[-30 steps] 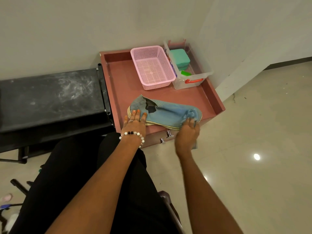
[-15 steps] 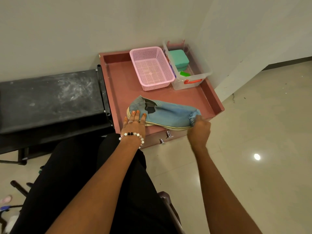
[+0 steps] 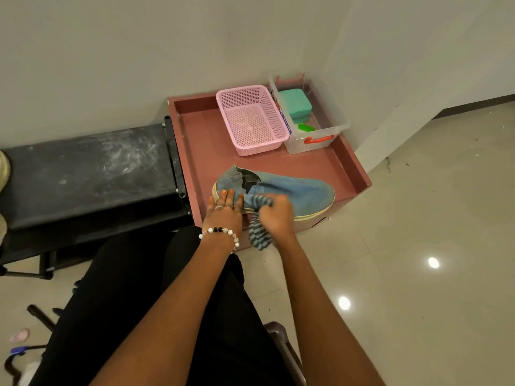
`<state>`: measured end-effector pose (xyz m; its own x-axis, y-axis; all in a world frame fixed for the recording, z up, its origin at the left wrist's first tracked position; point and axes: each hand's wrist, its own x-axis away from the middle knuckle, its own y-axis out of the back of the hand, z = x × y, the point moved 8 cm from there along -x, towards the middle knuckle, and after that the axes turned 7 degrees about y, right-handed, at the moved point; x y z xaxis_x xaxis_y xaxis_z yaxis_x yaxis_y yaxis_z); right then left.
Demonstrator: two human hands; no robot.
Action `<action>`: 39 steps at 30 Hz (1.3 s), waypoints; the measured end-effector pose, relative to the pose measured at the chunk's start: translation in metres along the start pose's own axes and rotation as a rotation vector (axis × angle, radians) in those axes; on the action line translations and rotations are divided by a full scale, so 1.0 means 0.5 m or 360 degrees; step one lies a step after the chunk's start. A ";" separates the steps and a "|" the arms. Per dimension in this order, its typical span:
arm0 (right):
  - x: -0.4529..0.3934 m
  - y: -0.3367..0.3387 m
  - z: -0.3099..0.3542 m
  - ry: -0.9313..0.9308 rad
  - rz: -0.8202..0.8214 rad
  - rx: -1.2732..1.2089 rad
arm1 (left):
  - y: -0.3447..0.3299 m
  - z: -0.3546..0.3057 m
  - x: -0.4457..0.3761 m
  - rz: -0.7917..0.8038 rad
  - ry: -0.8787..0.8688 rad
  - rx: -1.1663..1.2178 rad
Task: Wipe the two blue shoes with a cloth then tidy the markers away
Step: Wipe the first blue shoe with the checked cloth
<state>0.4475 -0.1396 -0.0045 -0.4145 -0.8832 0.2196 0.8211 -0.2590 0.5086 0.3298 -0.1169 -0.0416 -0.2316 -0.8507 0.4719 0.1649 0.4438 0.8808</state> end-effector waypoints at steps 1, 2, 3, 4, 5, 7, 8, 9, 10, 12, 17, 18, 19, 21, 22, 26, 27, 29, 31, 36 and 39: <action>0.006 0.016 -0.007 -0.0062 -0.0057 -0.0331 | 0.004 0.000 0.003 -0.0026 -0.0011 -0.0024; 0.015 0.040 -0.017 -0.0117 -0.0175 -0.0582 | 0.008 0.001 0.006 -0.0055 -0.0018 -0.0039; 0.024 0.071 -0.029 -0.0126 -0.0342 -0.0732 | 0.012 0.001 0.009 -0.0092 -0.0029 -0.0052; 0.032 0.106 -0.037 -0.0057 -0.0531 -0.0724 | 0.016 0.000 0.011 -0.0132 -0.0046 -0.0071; 0.039 0.142 -0.039 0.0092 -0.0696 -0.0571 | 0.018 -0.003 0.013 -0.0170 -0.0063 -0.0092; 0.039 0.168 -0.022 0.0563 -0.0728 -0.0081 | 0.022 -0.011 0.021 -0.0211 -0.0090 -0.0129; 0.031 0.149 -0.016 0.0782 -0.0571 0.0190 | 0.025 -0.015 0.026 -0.0224 -0.0108 -0.0139; 0.022 0.117 -0.018 0.0946 -0.0363 0.0487 | 0.030 -0.019 0.031 -0.0253 -0.0125 -0.0135; 0.014 0.079 -0.032 0.1072 -0.0172 0.0840 | 0.037 -0.020 0.035 -0.0296 -0.0136 -0.0108; 0.004 0.018 -0.071 0.1113 0.0127 0.1427 | 0.061 -0.016 0.046 -0.0418 -0.0137 0.0008; -0.023 -0.004 -0.064 0.1122 0.0120 0.1761 | 0.115 0.028 0.062 -0.0904 -0.0106 0.0576; -0.029 -0.005 -0.058 0.1180 0.0103 0.1818 | 0.117 0.026 0.061 -0.0937 -0.0171 0.0580; -0.035 -0.007 -0.056 0.1229 0.0108 0.1870 | 0.112 0.022 0.057 -0.0901 -0.0230 0.0510; -0.040 -0.013 -0.061 0.1262 0.0171 0.1942 | 0.093 0.018 0.044 -0.0735 -0.0252 0.0363; -0.041 -0.012 -0.057 0.1260 0.0205 0.1939 | 0.084 0.019 0.037 -0.0664 -0.0228 0.0322; -0.069 0.027 0.008 0.1214 0.0479 0.1656 | 0.058 0.021 0.029 -0.0554 -0.0119 0.0227; -0.083 0.042 0.020 0.1165 0.0599 0.1635 | 0.056 0.023 0.028 -0.0553 -0.0093 0.0215; -0.108 0.083 0.045 0.1133 0.0669 0.1595 | 0.057 0.022 0.027 -0.0545 -0.0077 0.0225; -0.118 0.120 0.062 0.1086 0.0620 0.1452 | 0.055 0.014 0.023 -0.0459 -0.0129 0.0216; -0.126 0.136 0.063 0.1061 0.0483 0.1152 | 0.065 0.012 0.014 -0.0412 -0.0176 0.0398; -0.119 0.131 0.058 0.1041 0.0081 0.1126 | 0.058 0.011 0.007 -0.0395 -0.0125 0.0393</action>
<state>0.5147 -0.0927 0.0399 0.0910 -0.9855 -0.1432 0.3169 -0.1077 0.9423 0.3286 -0.1055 -0.0143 -0.3099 -0.9212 0.2353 -0.1401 0.2890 0.9470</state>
